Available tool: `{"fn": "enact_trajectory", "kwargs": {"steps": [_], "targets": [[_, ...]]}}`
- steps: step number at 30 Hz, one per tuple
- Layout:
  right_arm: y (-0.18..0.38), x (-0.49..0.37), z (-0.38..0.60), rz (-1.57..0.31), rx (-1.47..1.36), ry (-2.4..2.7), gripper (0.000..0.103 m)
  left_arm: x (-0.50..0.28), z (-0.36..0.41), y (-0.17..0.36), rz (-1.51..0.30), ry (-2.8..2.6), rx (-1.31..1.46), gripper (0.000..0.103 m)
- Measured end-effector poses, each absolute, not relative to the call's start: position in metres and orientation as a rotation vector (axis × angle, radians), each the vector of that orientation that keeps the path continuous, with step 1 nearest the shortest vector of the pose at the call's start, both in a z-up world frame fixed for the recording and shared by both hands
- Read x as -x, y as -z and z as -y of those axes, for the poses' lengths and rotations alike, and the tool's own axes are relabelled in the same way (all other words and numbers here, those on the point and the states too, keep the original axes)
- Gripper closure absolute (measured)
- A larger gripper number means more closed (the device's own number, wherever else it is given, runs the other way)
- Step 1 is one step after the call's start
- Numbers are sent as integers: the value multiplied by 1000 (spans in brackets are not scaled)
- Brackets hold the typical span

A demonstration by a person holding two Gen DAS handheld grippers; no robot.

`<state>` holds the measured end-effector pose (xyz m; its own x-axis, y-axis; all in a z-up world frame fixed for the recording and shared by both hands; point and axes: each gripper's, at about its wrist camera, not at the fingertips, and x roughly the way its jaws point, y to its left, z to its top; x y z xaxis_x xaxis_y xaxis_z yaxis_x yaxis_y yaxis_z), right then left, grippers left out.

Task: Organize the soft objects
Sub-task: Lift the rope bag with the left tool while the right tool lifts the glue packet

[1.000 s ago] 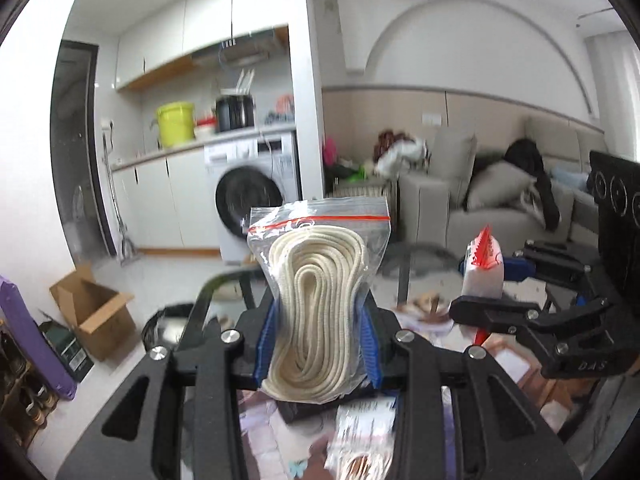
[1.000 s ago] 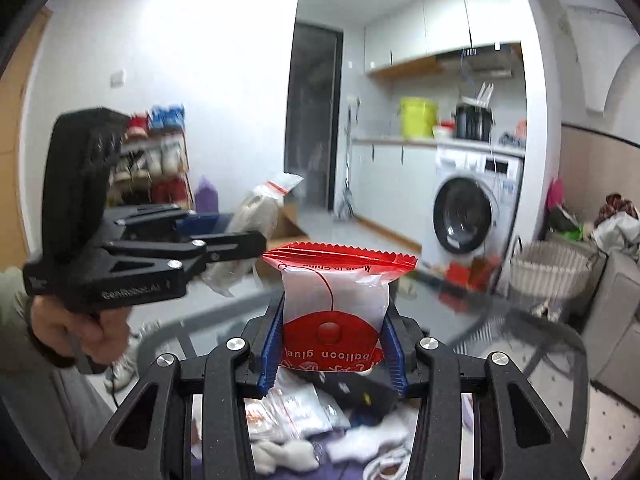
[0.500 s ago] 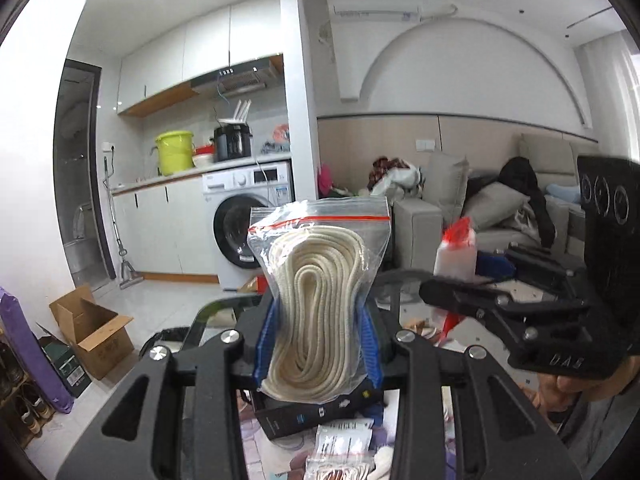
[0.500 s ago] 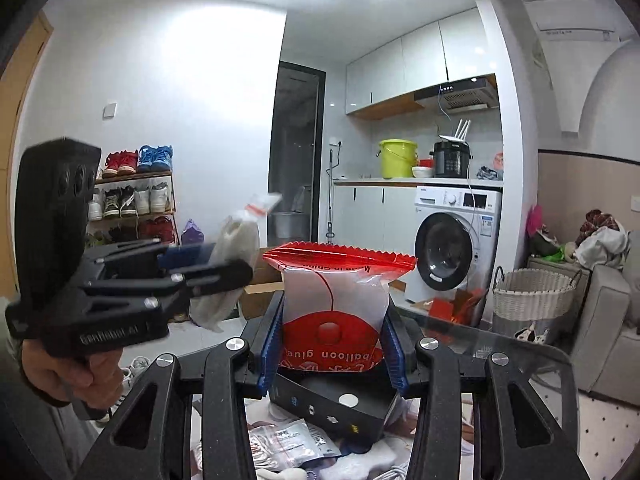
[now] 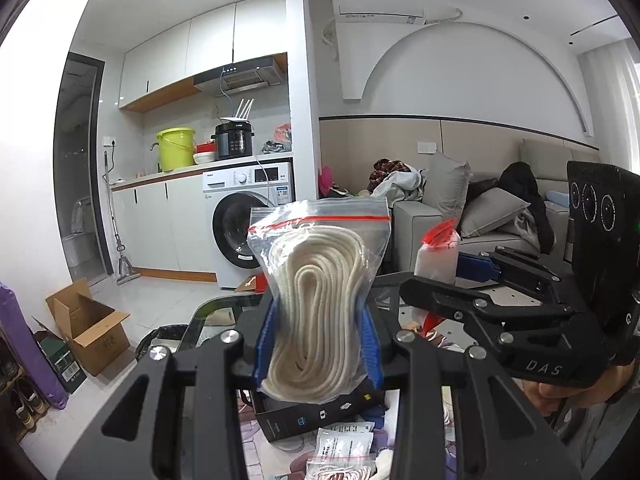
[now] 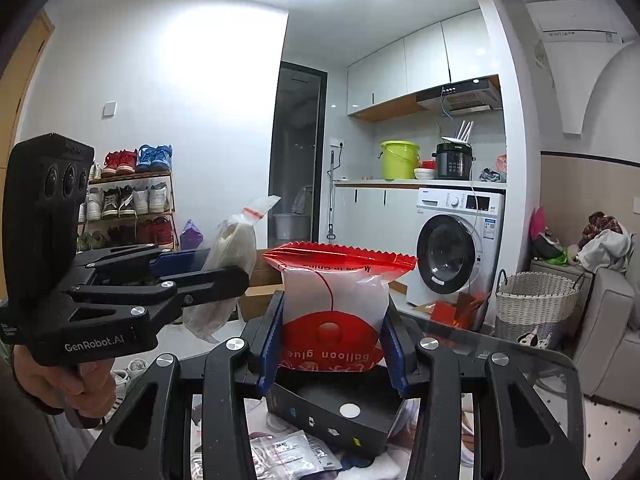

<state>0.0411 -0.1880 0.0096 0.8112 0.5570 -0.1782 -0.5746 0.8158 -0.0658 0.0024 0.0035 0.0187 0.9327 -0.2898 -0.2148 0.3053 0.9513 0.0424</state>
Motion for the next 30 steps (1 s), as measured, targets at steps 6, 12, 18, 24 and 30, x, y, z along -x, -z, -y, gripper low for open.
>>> {"fn": "enact_trajectory", "kwargs": {"steps": [6, 12, 18, 24, 30], "targets": [[-9, -54, 185, -145, 108, -605, 59, -14, -6, -19, -204, 284, -59, 68], [-17, -85, 173, -147, 108, -585, 59, -48, -12, -19, -201, 240, -57, 68], [-12, -133, 161, -236, 104, -552, 59, -98, -14, 0, -309, 213, -47, 68], [12, -186, 150, -407, 105, -512, 59, -145, -6, 42, -570, 237, -51, 68], [62, -235, 139, -681, 139, -496, 59, -172, 10, 86, -814, 218, -53, 68]]}}
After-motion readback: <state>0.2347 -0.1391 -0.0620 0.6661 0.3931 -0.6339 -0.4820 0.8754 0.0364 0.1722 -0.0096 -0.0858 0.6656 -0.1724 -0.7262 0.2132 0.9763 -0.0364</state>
